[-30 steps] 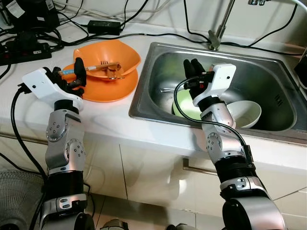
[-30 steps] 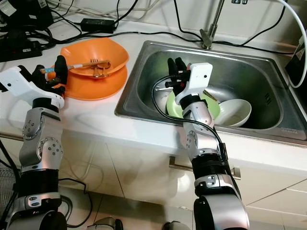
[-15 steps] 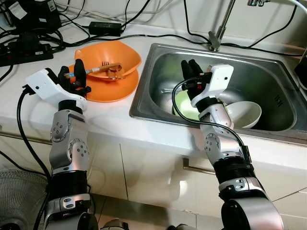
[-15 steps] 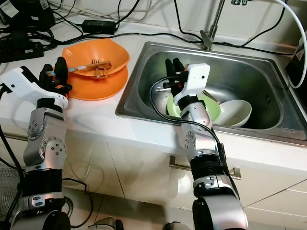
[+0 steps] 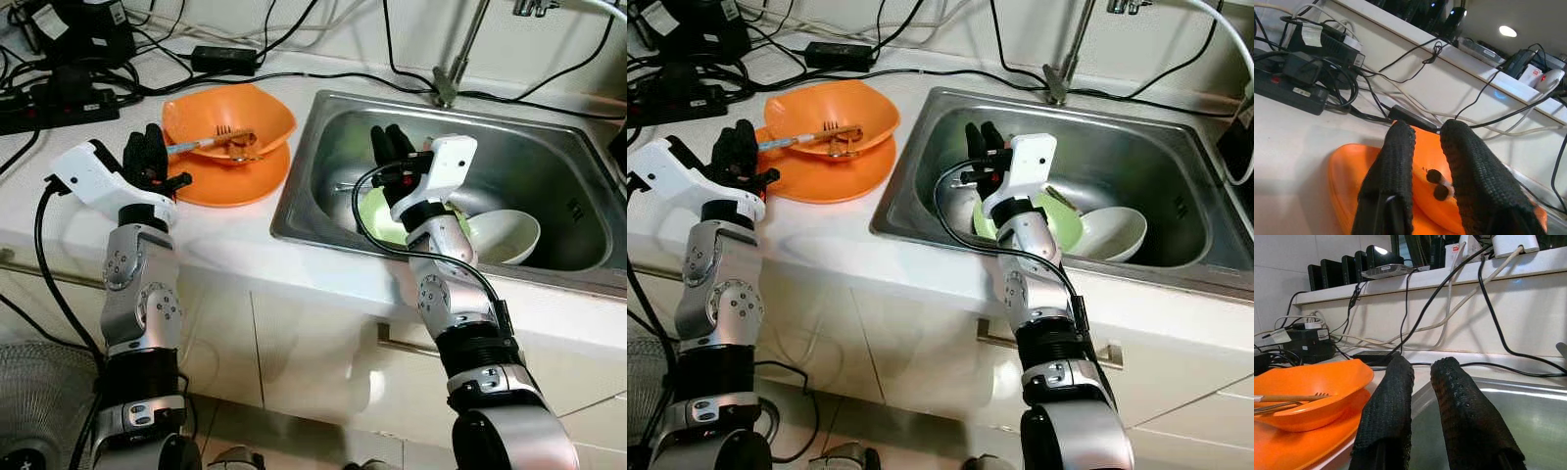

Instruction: Kitchen organization

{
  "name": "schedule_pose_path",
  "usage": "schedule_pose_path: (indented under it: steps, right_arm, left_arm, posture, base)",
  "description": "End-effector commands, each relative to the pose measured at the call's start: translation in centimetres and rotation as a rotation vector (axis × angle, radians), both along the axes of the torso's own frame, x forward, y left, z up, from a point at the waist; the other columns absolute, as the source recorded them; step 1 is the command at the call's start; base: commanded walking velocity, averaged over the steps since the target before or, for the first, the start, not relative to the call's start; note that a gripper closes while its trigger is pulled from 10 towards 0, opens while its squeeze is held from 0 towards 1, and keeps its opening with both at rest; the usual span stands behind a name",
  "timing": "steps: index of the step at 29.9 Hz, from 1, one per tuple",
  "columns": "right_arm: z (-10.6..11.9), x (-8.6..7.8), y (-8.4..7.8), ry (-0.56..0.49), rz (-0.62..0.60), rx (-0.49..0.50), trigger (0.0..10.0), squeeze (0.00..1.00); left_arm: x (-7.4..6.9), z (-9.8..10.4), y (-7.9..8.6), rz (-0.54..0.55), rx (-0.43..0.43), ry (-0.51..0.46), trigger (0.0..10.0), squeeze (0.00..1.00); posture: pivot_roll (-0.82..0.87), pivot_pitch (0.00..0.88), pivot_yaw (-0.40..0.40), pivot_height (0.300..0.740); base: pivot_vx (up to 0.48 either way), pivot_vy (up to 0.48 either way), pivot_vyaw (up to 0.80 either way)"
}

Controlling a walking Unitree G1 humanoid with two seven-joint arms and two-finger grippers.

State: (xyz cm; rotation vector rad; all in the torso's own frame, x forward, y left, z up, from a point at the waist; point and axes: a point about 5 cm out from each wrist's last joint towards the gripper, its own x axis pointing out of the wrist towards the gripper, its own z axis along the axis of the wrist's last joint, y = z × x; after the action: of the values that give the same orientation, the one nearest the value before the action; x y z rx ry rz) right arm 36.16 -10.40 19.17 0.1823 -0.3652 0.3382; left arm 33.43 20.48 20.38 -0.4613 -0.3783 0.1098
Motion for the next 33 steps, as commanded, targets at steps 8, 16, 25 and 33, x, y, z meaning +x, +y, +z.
schedule_pose_path:
  steps: [8,16,25,33]
  right_arm:
    - [0.1,0.1,-0.5,0.000,-0.011,-0.007,10.0,0.00]
    - [0.1,0.1,-0.6,0.001,-0.016,-0.007,10.0,0.00]
    - [0.1,0.2,-0.5,0.004,-0.018,-0.005,10.0,0.00]
    - [0.0,0.2,-0.5,0.010,-0.020,-0.007,10.0,0.00]
  left_arm:
    - [0.2,0.1,-0.4,-0.011,-0.038,0.001,0.0,0.00]
    - [-0.1,0.4,-0.5,-0.013,-0.069,-0.013,0.0,0.00]
    - [-0.3,2.9,-1.8,-0.130,-0.054,-0.108,10.0,0.00]
    - [-1.6,7.5,-4.4,-0.302,-0.027,-0.265,10.0,0.00]
  posture:
    - [0.01,0.002,-0.022,0.740]
    - [0.01,0.016,-0.023,0.740]
    - [0.02,0.030,-0.024,0.740]
    - [0.02,0.040,-0.025,0.740]
  base:
    - [0.000,0.000,0.00]
    - [0.000,0.000,0.00]
    - [0.000,0.000,0.00]
    - [0.000,0.000,0.00]
